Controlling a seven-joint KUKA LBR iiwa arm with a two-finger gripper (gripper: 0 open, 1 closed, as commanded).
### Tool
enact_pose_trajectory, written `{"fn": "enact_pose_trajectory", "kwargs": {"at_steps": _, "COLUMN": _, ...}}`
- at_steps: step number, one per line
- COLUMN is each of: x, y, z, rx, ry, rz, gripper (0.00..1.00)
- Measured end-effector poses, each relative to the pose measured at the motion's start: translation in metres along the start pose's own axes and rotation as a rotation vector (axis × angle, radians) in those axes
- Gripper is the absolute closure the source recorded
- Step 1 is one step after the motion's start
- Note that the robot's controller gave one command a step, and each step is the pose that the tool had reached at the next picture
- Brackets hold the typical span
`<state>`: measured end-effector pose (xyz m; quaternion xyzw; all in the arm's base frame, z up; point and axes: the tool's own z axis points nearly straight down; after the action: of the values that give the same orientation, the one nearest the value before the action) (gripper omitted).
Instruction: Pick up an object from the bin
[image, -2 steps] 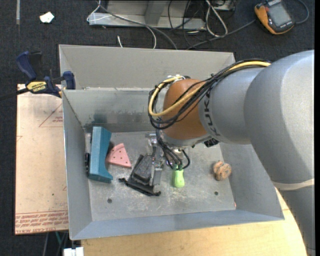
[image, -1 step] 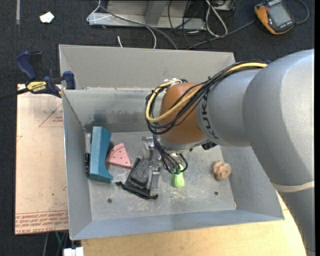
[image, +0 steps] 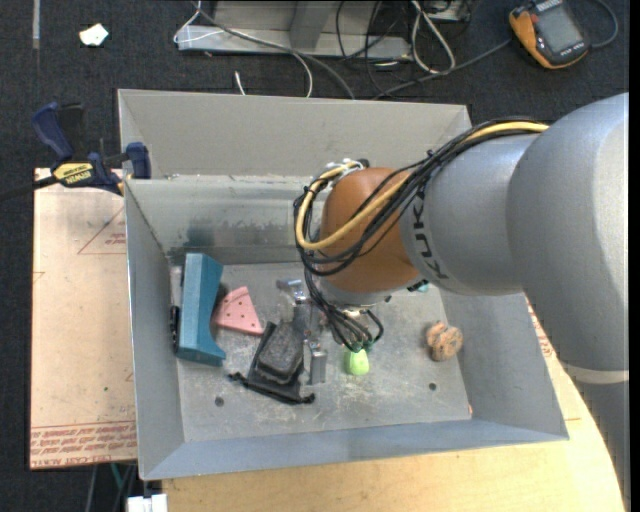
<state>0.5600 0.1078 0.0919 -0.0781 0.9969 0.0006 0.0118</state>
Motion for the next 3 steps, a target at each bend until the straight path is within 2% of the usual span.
{"fn": "enact_pose_trajectory", "kwargs": {"at_steps": 1, "x": 0.015, "y": 0.008, "z": 0.004, "rx": -0.002, "ry": -0.004, "rz": 0.082, "gripper": 0.0}}
{"fn": "enact_pose_trajectory", "kwargs": {"at_steps": 2, "x": 0.013, "y": 0.009, "z": -0.004, "rx": 0.0, "ry": -0.003, "rz": -0.116, "gripper": 0.0}}
{"fn": "enact_pose_trajectory", "kwargs": {"at_steps": 3, "x": 0.028, "y": 0.021, "z": 0.002, "rx": -0.003, "ry": -0.007, "rz": -0.077, "gripper": 0.0}}
